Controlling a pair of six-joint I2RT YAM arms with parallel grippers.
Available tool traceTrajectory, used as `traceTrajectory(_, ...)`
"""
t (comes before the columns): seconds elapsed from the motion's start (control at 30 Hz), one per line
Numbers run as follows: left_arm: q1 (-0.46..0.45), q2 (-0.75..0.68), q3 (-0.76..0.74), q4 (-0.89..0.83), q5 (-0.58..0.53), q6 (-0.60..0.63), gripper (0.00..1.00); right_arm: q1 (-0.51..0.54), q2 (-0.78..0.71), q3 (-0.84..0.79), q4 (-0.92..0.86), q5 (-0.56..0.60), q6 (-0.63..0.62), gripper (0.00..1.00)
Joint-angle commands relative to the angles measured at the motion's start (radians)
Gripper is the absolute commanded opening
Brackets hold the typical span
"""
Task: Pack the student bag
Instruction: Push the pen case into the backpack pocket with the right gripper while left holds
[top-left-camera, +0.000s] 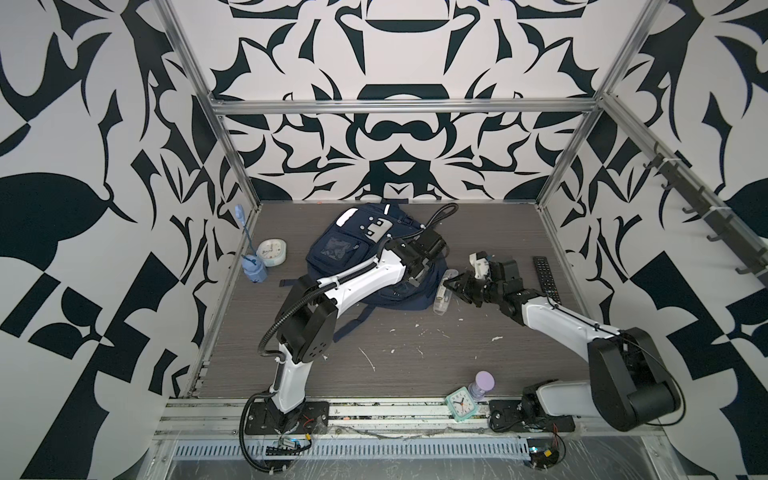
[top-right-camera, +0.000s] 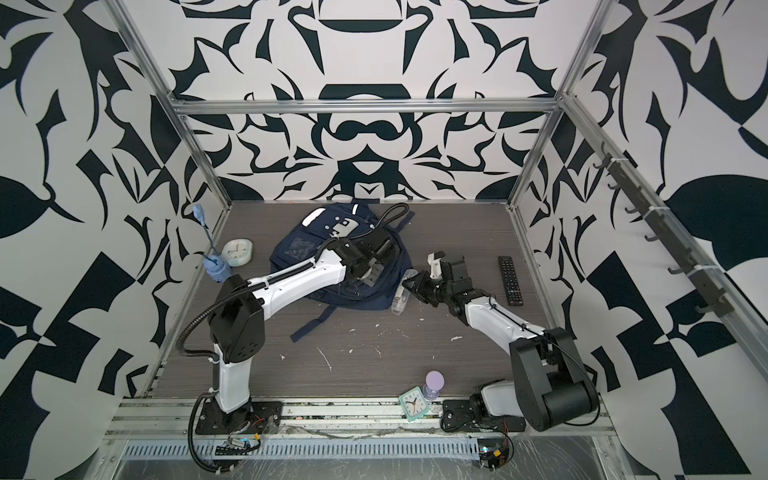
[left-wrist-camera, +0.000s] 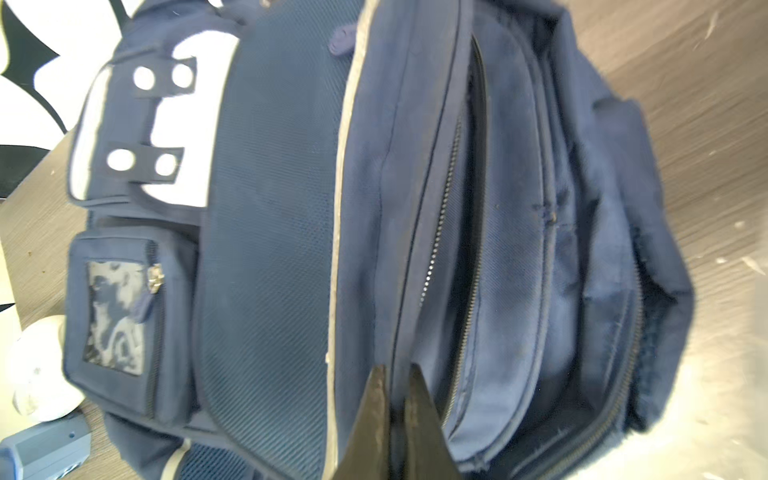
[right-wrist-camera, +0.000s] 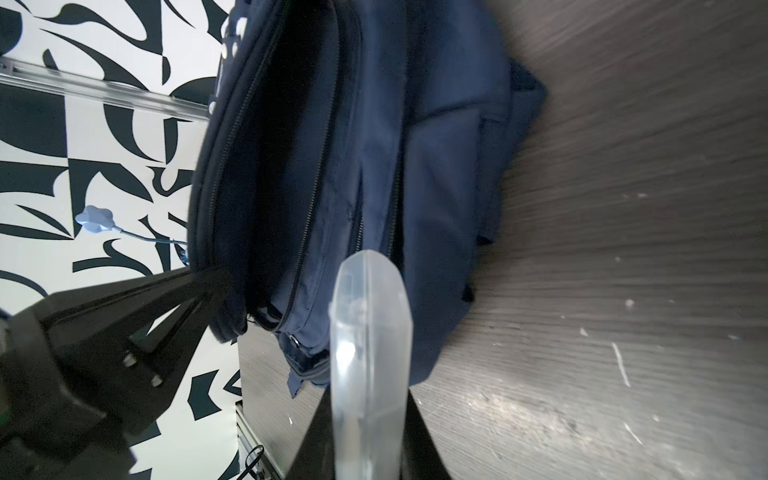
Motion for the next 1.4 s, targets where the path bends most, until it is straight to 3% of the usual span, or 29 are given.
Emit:
traceTrajectory(0.0,0.029,-0.079,-0.001,-0.025,0.032,-0.002,0.00,0.028,0.039,0.089,0.097,0.007,0.035,0.05)
traceTrajectory(0.53,0.047,-0.146,-0.005,-0.026,0.100,-0.019,0.00,0.175,0.451,0.414,0.359,0.022,0.285,0.01)
traceTrajectory(0.73,0.047,-0.154,-0.008,-0.025,0.122,-0.033,0.00,0.194,0.592,0.515,0.446,0.029,0.363,0.08)
traceTrajectory(0.87,0.048,-0.161,-0.014,-0.022,0.139,-0.043,0.00,0.201,0.627,0.560,0.449,0.033,0.374,0.17)
traceTrajectory(1.03,0.049,-0.165,-0.017,-0.019,0.146,-0.049,0.00,0.202,0.614,0.572,0.379,0.029,0.335,0.49)
traceTrajectory(1.1,0.050,-0.162,-0.017,-0.016,0.150,-0.048,0.00,0.202,0.594,0.578,0.307,0.032,0.294,0.56)
traceTrajectory(1.37,0.057,-0.150,-0.001,-0.011,0.182,-0.051,0.00,0.203,0.468,0.628,-0.098,0.138,0.045,0.66)
